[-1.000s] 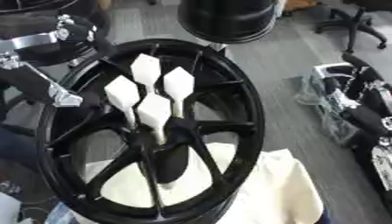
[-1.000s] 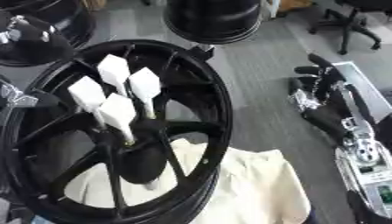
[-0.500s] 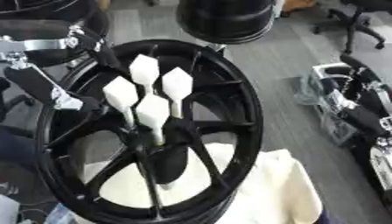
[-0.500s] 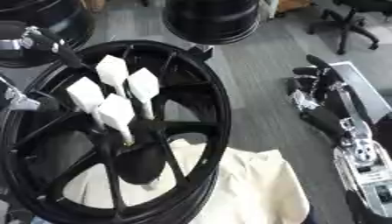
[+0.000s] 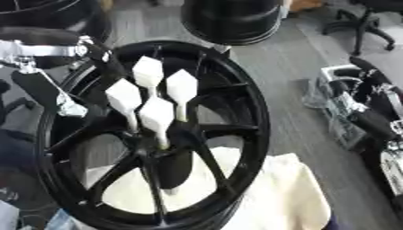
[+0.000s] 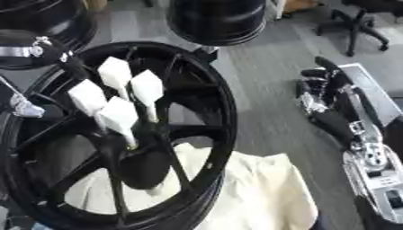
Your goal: Pull the pin out of the wheel hub.
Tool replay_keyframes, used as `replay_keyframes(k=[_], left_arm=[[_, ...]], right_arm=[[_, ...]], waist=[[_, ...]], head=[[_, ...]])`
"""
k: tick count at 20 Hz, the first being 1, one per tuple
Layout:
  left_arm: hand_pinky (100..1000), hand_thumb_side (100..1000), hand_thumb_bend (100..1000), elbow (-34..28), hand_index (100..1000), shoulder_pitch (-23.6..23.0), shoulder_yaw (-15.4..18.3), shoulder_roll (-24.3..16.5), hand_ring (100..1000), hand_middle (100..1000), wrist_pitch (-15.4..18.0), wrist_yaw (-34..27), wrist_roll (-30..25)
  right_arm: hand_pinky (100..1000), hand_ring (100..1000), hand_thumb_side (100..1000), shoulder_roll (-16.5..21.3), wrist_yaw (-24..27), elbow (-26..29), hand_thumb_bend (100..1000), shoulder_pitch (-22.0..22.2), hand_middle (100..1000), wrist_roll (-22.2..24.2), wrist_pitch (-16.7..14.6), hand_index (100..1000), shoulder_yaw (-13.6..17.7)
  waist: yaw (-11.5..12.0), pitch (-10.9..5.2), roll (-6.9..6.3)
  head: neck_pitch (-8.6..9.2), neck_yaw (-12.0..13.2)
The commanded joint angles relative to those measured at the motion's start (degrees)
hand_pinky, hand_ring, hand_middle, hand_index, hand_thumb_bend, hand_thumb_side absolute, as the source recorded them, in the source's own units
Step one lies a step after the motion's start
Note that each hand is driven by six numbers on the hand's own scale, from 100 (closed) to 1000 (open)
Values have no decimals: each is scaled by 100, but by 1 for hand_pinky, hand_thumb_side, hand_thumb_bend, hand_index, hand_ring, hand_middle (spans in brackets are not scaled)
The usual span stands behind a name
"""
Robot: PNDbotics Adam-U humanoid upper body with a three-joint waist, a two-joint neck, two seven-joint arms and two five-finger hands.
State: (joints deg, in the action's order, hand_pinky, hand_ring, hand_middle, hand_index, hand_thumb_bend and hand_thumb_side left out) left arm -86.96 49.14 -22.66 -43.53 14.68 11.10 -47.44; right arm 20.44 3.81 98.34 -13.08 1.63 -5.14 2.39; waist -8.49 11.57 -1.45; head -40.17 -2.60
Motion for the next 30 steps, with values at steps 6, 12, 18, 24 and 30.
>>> replay_keyframes(k=[6,12,18,24,30], left_arm=[[772,239,379,198,828,104,-13,50,731,700,40,95,-14],[772,239,381,319,828,111,-48,134,730,699,75,91,-67],[753,193,301,363,753,110,-76,176,645,601,85,62,-180],[732,129,195,438,683,102,-81,196,583,522,54,37,-231],[685,108,100,482,566,112,19,211,496,409,-56,-260,-12]], right_arm=[[803,747,327,118,29,35,184,-44,748,17,-13,944,11],[803,747,330,112,33,31,180,-52,747,20,-13,944,10],[803,747,332,108,29,23,177,-55,747,22,-13,944,9],[804,747,333,105,30,19,175,-66,747,28,-12,944,5],[804,747,336,105,32,12,171,-72,747,20,-11,944,12]], waist=[[-33,-118,13],[-59,-112,5],[-73,-108,-8],[-75,-108,-11],[-64,-113,-9]], head=[[69,3],[80,0],[81,6],[87,0],[99,-5]])
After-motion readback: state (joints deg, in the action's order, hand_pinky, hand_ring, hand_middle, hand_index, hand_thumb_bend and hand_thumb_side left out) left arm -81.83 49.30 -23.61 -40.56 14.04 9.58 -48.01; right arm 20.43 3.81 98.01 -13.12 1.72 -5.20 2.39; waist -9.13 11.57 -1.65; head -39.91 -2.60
